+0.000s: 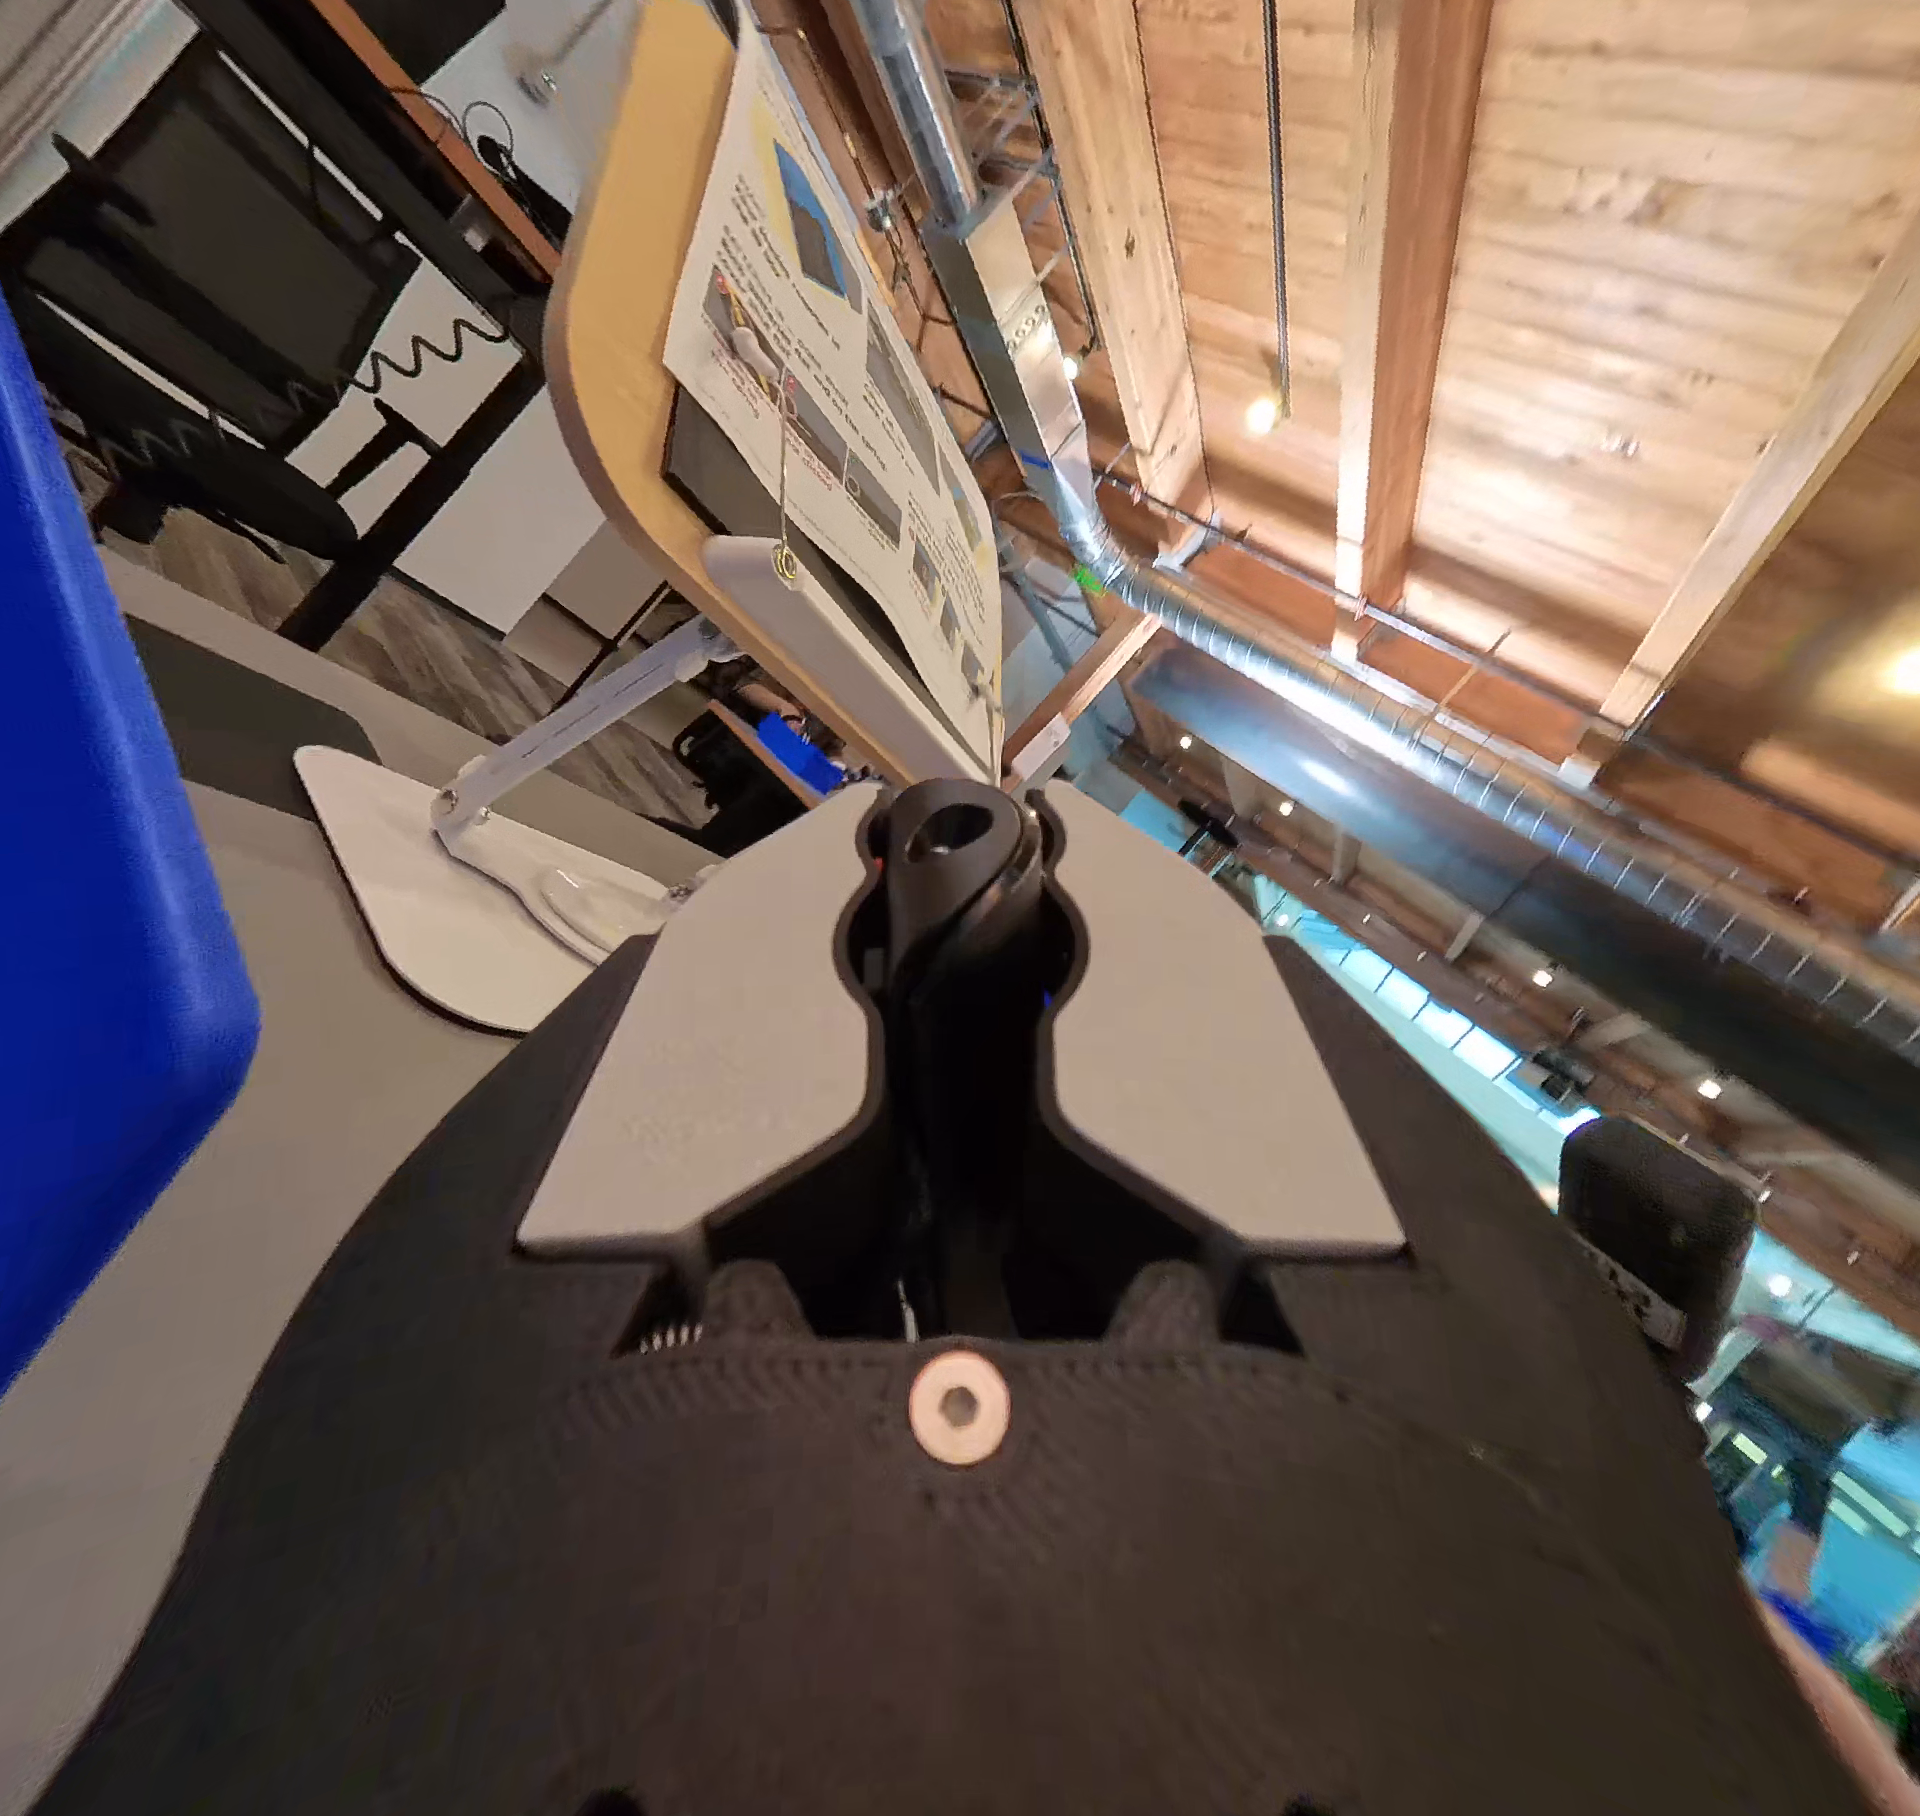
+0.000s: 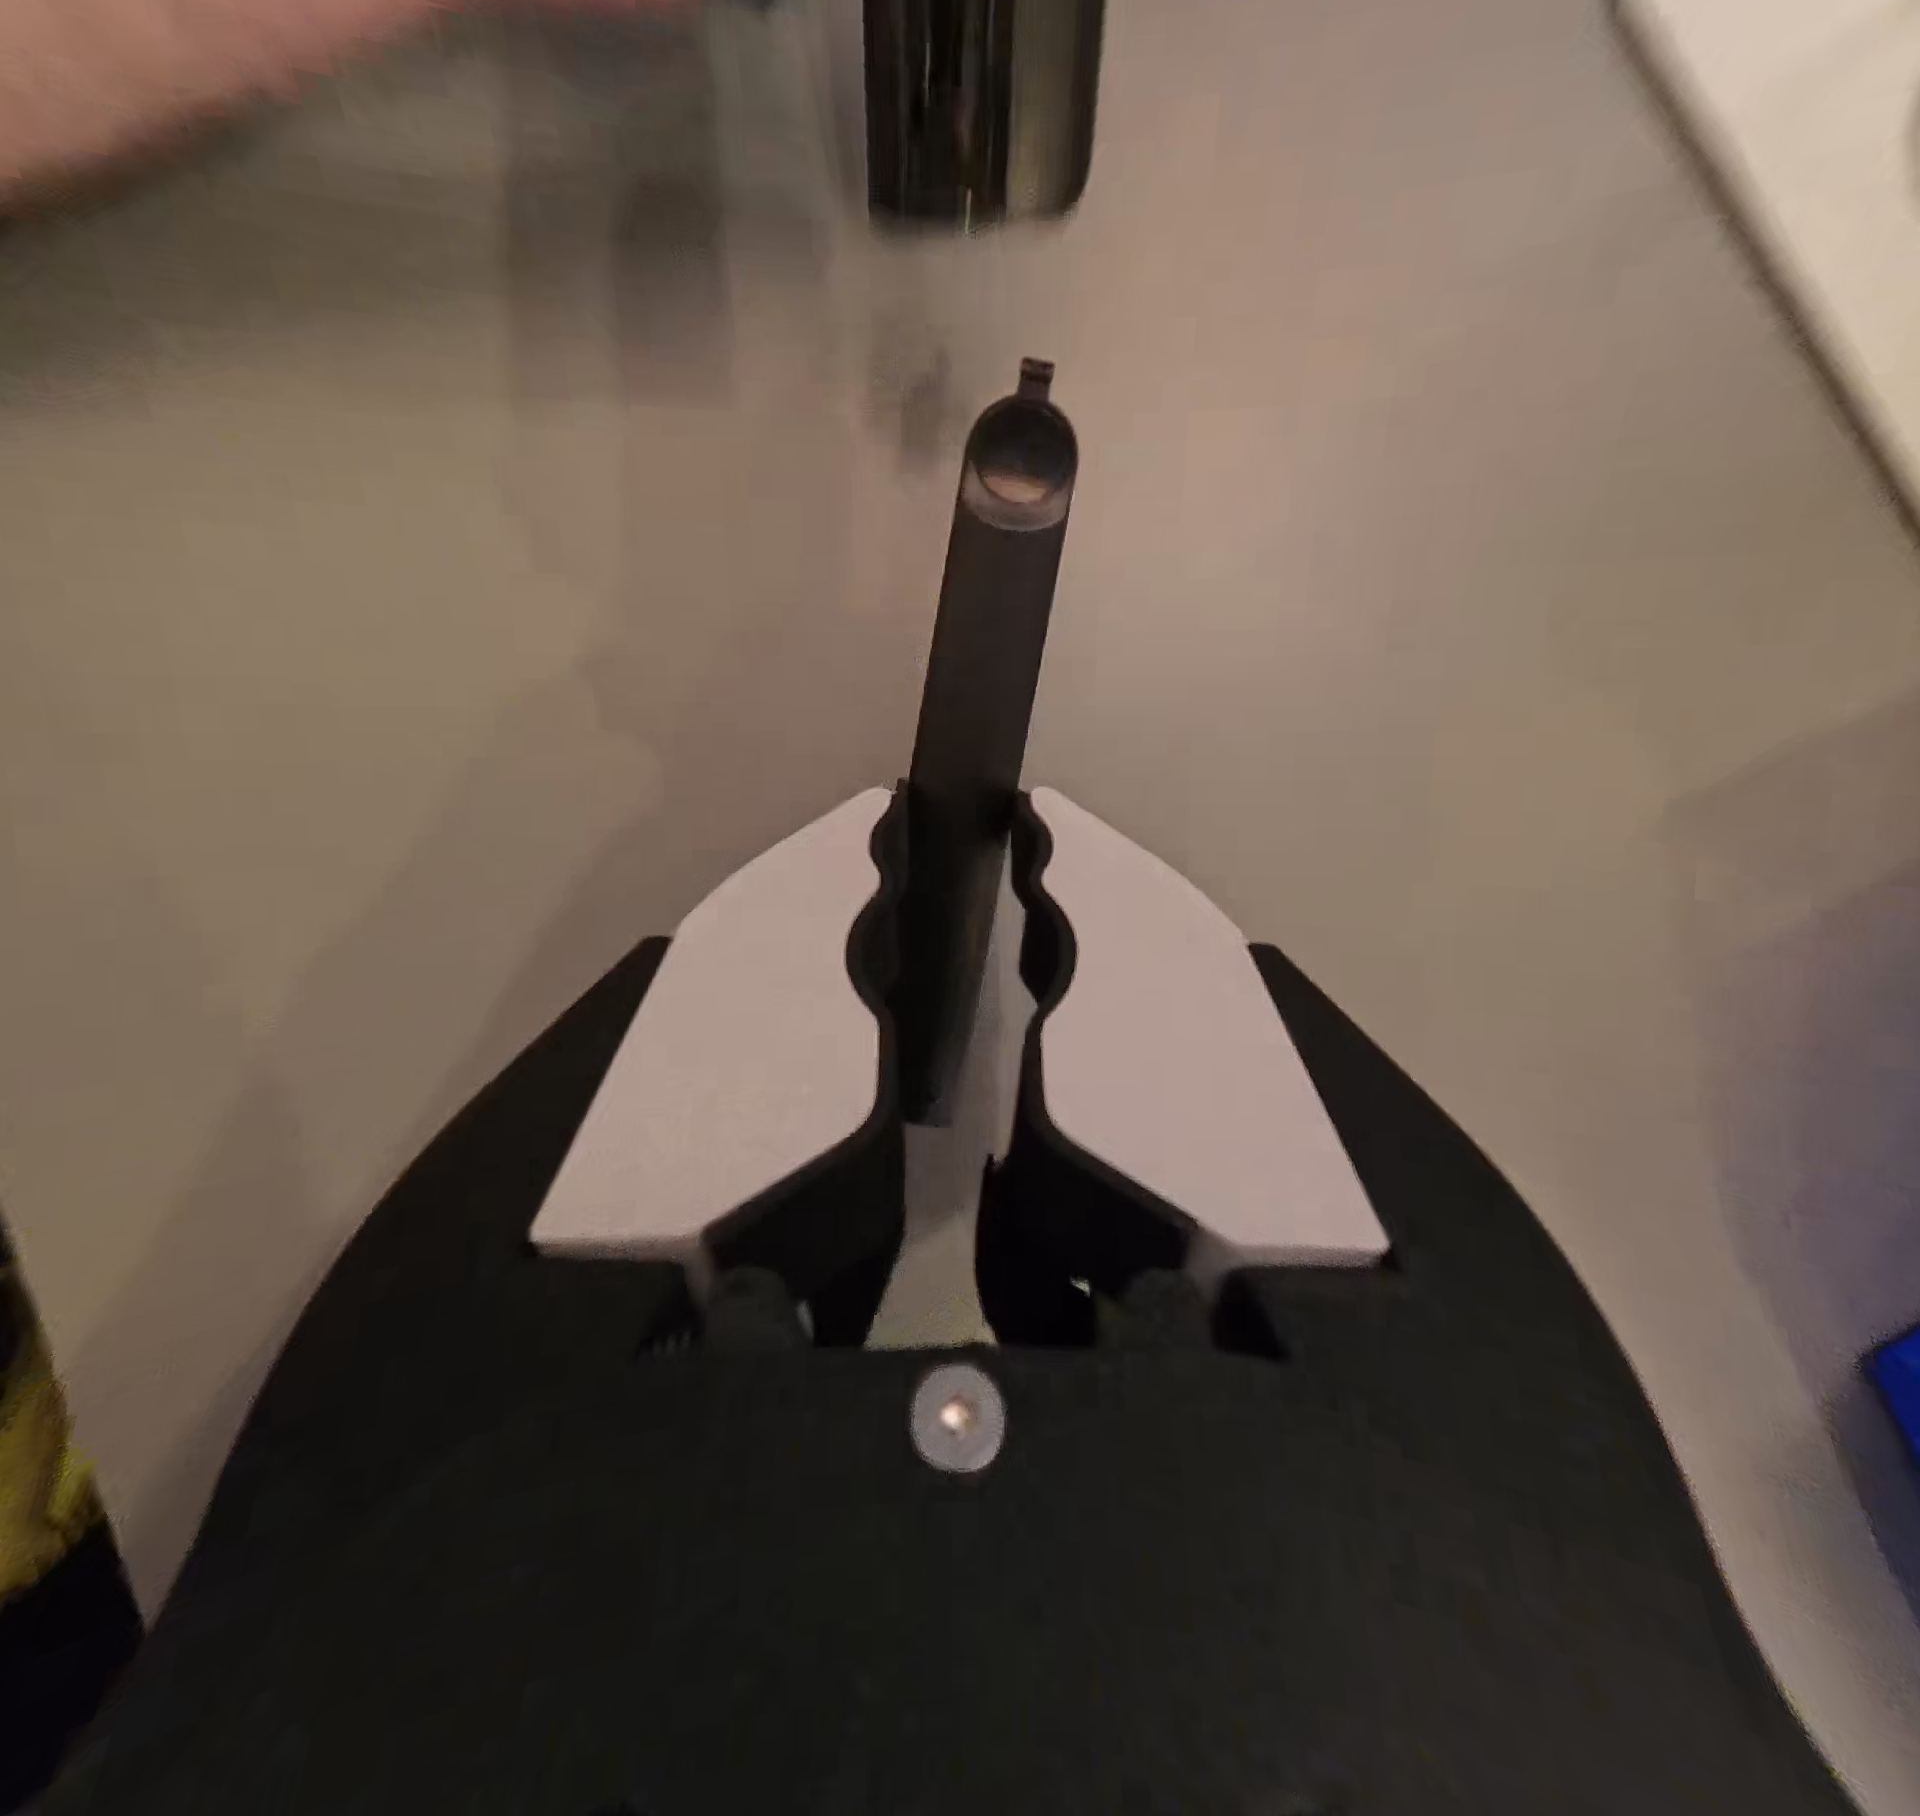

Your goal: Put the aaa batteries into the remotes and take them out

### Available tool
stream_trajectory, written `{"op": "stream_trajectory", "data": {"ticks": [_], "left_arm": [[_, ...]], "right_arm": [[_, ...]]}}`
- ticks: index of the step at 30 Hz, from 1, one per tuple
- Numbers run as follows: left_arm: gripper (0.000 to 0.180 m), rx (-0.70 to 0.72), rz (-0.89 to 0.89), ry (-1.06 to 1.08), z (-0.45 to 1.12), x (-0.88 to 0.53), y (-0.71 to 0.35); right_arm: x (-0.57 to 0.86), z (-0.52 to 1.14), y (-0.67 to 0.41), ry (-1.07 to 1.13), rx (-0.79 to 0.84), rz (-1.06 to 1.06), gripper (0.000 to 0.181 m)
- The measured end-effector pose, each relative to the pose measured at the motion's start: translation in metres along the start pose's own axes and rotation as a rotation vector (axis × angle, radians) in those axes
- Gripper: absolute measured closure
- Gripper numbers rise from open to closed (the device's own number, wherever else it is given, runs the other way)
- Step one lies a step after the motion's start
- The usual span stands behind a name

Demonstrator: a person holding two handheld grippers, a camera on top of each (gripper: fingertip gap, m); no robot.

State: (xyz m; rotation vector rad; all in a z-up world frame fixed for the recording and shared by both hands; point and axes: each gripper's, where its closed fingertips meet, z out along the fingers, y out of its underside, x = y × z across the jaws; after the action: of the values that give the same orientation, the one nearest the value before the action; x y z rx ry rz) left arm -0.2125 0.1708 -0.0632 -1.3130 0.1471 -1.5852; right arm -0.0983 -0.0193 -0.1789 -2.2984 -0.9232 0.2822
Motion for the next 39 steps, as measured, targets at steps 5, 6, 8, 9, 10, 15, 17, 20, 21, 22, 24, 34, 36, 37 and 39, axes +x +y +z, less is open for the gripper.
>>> {"op": "stream_trajectory", "data": {"ticks": [5, 6, 8, 9, 10, 15, 17, 20, 21, 22, 24, 34, 36, 37, 39], "left_arm": [[0.155, 0.054, -0.140, 0.029, 0.004, 0.005, 0.006], [0.155, 0.056, -0.149, 0.031, 0.006, 0.006, 0.010], [0.155, 0.070, -0.185, 0.052, 0.010, 0.010, 0.015], [0.155, 0.081, -0.197, 0.048, 0.011, 0.010, 0.016], [0.155, 0.086, -0.202, 0.050, 0.012, 0.011, 0.017], [0.154, 0.102, -0.239, 0.088, 0.017, 0.019, 0.023], [0.153, 0.104, -0.256, 0.098, 0.018, 0.020, 0.025], [0.152, 0.080, -0.276, 0.087, 0.020, 0.017, 0.034], [0.152, 0.079, -0.286, 0.079, 0.021, 0.016, 0.036], [0.152, 0.075, -0.286, 0.070, 0.021, 0.015, 0.039], [0.151, 0.064, -0.293, 0.047, 0.022, 0.013, 0.044], [0.152, 0.077, -0.423, -0.029, 0.019, -0.011, 0.053], [0.152, 0.076, -0.432, -0.032, 0.019, -0.012, 0.054], [0.152, 0.075, -0.434, -0.028, 0.019, -0.011, 0.055], [0.152, 0.078, -0.432, -0.030, 0.019, -0.012, 0.054]], "right_arm": [[-0.001, -0.015, -0.066, 0.000, 0.185, -0.067, 0.162], [-0.003, -0.012, -0.076, -0.006, 0.196, -0.082, 0.162], [0.000, -0.003, -0.088, 0.027, 0.192, -0.121, 0.162], [-0.001, 0.003, -0.090, 0.026, 0.172, -0.139, 0.162], [-0.001, 0.008, -0.092, 0.029, 0.156, -0.148, 0.162], [0.015, 0.024, -0.092, 0.132, 0.095, -0.174, 0.162], [0.018, 0.025, -0.091, 0.140, 0.105, -0.174, 0.162], [0.021, 0.026, -0.090, 0.143, 0.099, -0.173, 0.162], [0.022, 0.027, -0.091, 0.139, 0.104, -0.171, 0.162], [0.023, 0.028, -0.089, 0.146, 0.086, -0.172, 0.162], [0.025, 0.030, -0.089, 0.156, 0.080, -0.167, 0.162], [0.031, 0.030, -0.084, 0.132, -0.057, -0.248, 0.161], [0.031, 0.030, -0.083, 0.106, -0.094, -0.256, 0.161], [0.030, 0.030, -0.083, 0.095, -0.105, -0.269, 0.161], [0.032, 0.030, -0.084, 0.089, -0.127, -0.272, 0.161]]}}
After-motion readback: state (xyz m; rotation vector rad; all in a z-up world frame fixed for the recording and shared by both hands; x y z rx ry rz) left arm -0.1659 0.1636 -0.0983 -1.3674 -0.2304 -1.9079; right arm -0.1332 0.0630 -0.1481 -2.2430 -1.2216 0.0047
